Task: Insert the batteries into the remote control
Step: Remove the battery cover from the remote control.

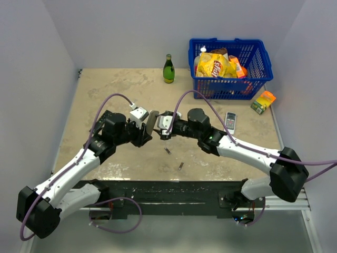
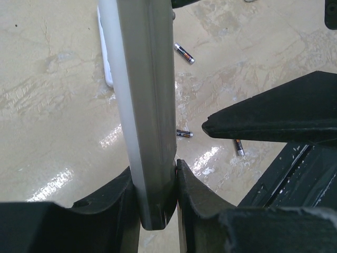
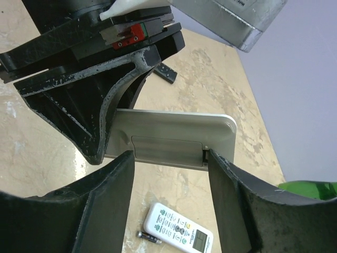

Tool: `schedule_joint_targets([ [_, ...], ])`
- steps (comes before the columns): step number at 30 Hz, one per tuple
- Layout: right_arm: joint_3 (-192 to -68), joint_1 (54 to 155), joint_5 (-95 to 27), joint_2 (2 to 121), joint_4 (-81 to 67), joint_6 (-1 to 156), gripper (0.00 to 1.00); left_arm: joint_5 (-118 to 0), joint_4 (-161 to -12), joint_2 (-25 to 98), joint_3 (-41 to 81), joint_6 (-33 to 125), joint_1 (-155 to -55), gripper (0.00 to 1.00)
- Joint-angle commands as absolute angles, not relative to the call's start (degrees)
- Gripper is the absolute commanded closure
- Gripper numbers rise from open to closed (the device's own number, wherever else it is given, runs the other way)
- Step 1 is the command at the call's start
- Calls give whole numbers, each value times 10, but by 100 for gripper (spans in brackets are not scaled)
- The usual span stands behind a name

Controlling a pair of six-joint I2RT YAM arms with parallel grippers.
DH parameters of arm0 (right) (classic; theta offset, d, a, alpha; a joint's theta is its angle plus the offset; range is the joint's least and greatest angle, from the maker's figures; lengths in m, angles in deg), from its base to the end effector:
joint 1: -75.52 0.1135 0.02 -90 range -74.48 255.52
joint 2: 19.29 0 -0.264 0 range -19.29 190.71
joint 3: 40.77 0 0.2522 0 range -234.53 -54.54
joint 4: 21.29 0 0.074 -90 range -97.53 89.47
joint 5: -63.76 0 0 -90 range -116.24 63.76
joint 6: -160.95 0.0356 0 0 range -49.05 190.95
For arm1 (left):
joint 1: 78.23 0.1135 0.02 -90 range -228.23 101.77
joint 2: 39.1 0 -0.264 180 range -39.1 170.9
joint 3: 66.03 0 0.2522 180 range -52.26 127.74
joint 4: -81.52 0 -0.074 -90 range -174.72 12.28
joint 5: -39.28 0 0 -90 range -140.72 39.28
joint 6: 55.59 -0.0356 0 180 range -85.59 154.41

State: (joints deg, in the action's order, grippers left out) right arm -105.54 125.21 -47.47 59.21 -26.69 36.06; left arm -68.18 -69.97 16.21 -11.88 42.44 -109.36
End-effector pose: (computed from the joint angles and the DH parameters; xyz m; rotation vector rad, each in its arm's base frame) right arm 0.1962 0.2511 0.2968 -1.3558 1.0788 0.5083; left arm 0.1791 -0.1207 0.2720 0.6150 2.0566 -0.7258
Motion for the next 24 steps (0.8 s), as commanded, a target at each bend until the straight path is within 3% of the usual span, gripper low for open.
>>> schedule_joint_targets([
  [1,-1063,1260,-538,609,-251,392,43,-720,-787,156,-103,414,-1108,100],
  [6,-1066,1260,-534,618,-261,397,48,-699,-772,181,-96,419,-1108,100],
  [16,-1056,1260,-563,616,-293,420,74,-644,-762,186,-95,428,-1107,100],
  [24,-1046,1259,-542,605,-291,420,76,-629,-761,184,-95,434,-1107,100],
])
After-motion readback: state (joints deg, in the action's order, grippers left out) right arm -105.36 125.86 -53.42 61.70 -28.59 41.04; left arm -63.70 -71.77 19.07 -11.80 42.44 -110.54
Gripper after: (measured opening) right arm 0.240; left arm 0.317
